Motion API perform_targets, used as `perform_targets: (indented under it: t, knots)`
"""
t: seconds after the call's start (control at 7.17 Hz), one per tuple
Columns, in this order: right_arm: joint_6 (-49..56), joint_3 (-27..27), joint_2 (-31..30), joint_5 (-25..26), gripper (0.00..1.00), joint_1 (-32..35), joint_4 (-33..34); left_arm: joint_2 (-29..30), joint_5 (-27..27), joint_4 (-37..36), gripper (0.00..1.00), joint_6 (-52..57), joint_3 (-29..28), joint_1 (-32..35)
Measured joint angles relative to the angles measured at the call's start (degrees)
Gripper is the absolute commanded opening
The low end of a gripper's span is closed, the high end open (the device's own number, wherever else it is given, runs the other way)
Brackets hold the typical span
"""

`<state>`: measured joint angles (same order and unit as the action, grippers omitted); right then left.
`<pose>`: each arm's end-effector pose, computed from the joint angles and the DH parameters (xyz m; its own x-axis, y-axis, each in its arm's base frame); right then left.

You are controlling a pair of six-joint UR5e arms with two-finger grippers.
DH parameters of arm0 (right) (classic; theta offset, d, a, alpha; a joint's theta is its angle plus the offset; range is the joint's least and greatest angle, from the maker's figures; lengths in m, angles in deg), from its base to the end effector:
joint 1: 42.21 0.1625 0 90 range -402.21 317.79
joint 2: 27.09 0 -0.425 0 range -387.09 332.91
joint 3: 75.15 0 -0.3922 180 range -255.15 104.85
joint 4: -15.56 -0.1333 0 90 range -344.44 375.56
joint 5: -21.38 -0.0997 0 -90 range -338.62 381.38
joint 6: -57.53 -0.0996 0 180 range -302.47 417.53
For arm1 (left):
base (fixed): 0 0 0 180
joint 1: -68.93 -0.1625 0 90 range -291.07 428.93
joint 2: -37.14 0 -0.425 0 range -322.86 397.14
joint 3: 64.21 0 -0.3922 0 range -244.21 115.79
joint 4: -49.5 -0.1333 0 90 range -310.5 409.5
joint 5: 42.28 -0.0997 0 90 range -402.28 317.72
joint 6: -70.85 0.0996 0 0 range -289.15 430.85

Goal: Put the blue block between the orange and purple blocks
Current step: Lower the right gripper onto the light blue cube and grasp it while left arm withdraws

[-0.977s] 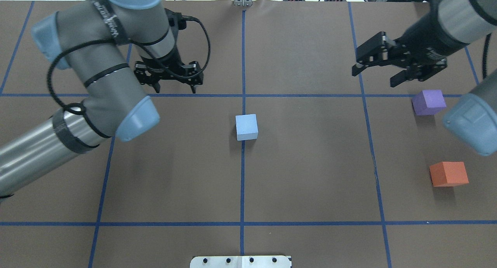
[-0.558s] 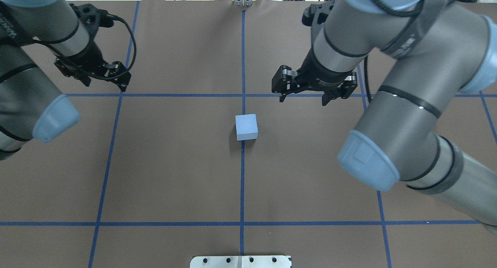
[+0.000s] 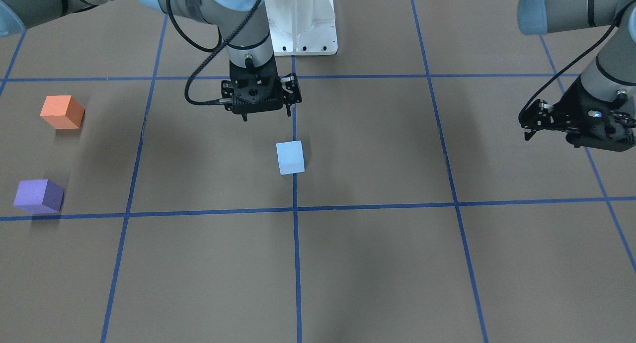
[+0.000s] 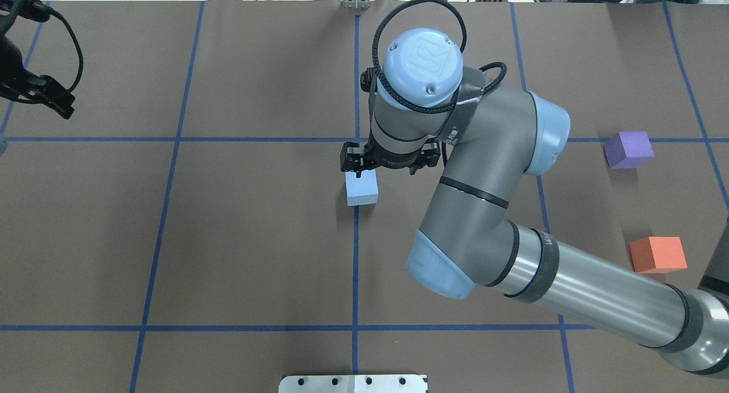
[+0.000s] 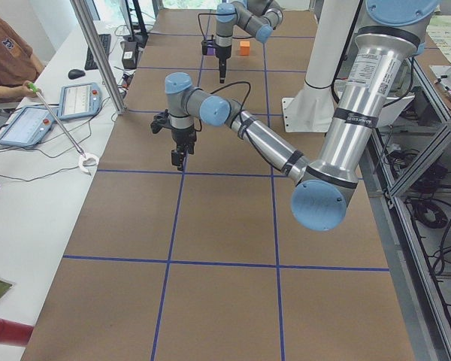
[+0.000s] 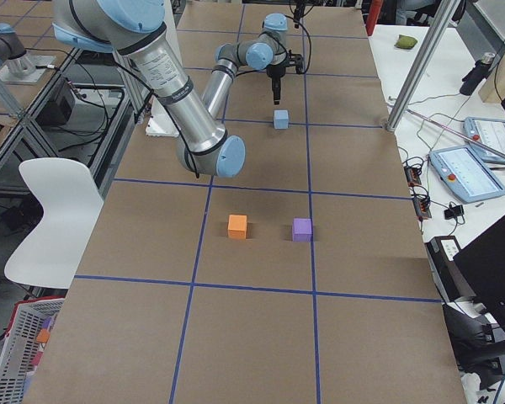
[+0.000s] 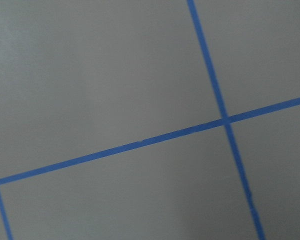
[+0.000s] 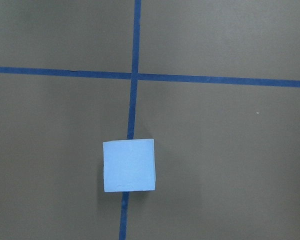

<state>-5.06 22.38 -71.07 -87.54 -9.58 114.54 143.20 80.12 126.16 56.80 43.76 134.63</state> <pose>-0.5148 -0.4496 0.1393 0.6792 -0.0822 0.7293 -0.0065 0.9930 0.1180 0.1599 -0.5484 0.3949 0.7644 0.2974 -0.5720 -0.2056 0.9534 0.2210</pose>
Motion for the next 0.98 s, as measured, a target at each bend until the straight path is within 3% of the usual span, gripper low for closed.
perform_targets:
  t: [0.28, 0.98]
  knots:
    - [0.4, -8.7, 2.8, 0.9, 1.0, -1.1, -5.3, -0.6, -0.1, 0.0, 1.0, 1.3, -0.3, 0.6]
    - [1.5, -16.3, 3.7, 3.4, 1.0, -2.7, -10.1, -0.7, -0.2, 0.2, 1.0, 1.6, -1.4, 0.7]
